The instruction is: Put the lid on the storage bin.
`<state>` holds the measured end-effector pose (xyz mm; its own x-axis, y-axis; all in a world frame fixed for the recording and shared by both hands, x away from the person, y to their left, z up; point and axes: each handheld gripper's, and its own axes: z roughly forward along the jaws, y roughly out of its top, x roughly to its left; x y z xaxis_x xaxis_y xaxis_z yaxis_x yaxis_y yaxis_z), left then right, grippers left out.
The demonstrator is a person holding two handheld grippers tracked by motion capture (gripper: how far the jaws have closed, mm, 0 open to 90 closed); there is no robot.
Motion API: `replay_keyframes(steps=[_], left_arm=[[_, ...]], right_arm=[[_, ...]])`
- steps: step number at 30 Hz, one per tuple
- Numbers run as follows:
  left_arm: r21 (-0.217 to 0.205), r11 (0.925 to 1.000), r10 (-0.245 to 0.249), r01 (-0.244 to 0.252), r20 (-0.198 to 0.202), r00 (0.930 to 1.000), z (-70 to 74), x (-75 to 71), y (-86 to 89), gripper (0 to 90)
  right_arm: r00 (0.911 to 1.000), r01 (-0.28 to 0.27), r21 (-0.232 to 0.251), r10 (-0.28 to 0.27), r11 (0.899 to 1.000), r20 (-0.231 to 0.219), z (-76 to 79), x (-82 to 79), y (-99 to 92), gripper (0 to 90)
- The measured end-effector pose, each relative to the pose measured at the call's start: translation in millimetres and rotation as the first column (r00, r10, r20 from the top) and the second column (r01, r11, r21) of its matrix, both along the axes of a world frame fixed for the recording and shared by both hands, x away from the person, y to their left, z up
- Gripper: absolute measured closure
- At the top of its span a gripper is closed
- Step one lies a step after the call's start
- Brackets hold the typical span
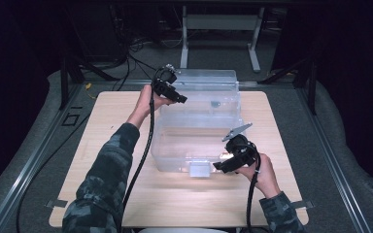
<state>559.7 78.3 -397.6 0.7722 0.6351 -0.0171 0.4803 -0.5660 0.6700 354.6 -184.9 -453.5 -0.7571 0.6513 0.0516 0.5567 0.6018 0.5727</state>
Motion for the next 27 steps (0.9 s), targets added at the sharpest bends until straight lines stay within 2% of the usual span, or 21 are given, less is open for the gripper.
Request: replay_keyframes(steps=[2, 4, 7, 8, 10, 11, 15, 16, 17, 21, 23, 27], left_arm=[[0.001, 1.0, 0.004, -0.004, -0.009, 1.0, -3.9, 2.5, -0.6, 34.1], [-0.016, 0.9999, 0.001, -0.001, -0.008, 1.0, -7.3, 3.8, -1.1, 39.1], [-0.018, 0.9998, -0.008, 0.008, -0.008, 0.9999, -7.2, 2.7, -1.8, 40.7], [-0.008, 0.9999, -0.011, 0.011, -0.005, 0.9999, -6.5, 0.9, -3.7, 46.9], [-0.005, 0.9998, -0.019, 0.019, -0.008, 0.9998, -5.9, 0.0, -4.3, 54.7], [-0.008, 0.9998, -0.019, 0.019, -0.012, 0.9998, -5.8, -0.9, -5.0, 54.7], [-0.018, 0.9997, -0.019, 0.019, -0.027, 0.9995, -6.4, -0.9, -4.8, 63.7], [-0.022, 0.9996, -0.019, 0.018, -0.031, 0.9993, -6.4, -1.0, -4.7, 63.7], [-0.02, 0.9996, -0.021, 0.021, -0.032, 0.9992, -6.2, -1.3, -4.9, 66.4], [0.009, 0.9996, -0.026, 0.026, -0.032, 0.9991, -4.6, -3.0, -8.0, 69.1], [0.036, 0.9989, -0.028, 0.029, -0.027, 0.9992, -2.7, -5.0, -10.8, 71.6], [0.046, 0.9985, -0.029, 0.03, -0.026, 0.9993, -1.8, -6.3, -11.7, 72.4]], right_arm=[[1.0, 0.001, 0.0, -0.001, 1.0, -0.004, -1.1, -0.3, 1.3, 21.5], [1.0, -0.001, -0.012, 0.001, 1.0, -0.005, -6.1, 0.5, 4.9, 26.5], [0.9999, 0.008, -0.023, -0.008, 1.0, -0.012, -10.2, 2.5, 5.6, 29.4], [0.9997, 0.016, -0.014, -0.016, 1.0, -0.02, -14.6, 4.6, 5.3, 34.7], [0.9997, 0.015, -0.013, -0.016, 1.0, -0.02, -17.0, 5.4, 5.4, 37.1], [0.9996, 0.017, -0.019, -0.018, 1.0, -0.021, -18.9, 5.8, 5.7, 40.2], [0.9994, 0.034, 0.004, -0.034, 0.999, -0.003, -21.3, 3.8, 6.1, 51.9], [0.9994, 0.034, 0.004, -0.034, 0.999, -0.003, -21.3, 3.8, 6.1, 51.9], [0.9993, 0.035, 0.004, -0.035, 0.999, 0.011, -22.0, 1.2, 6.8, 55.2], [0.9985, 0.043, 0.009, -0.043, 0.999, 0.033, -23.6, -1.8, 7.4, 57.0], [0.9962, 0.068, -0.009, -0.067, 0.998, 0.055, -25.3, -3.1, 10.3, 56.3], [0.9946, 0.081, 0.023, -0.082, 0.996, 0.063, -27.9, -5.2, 8.5, 55.8]])
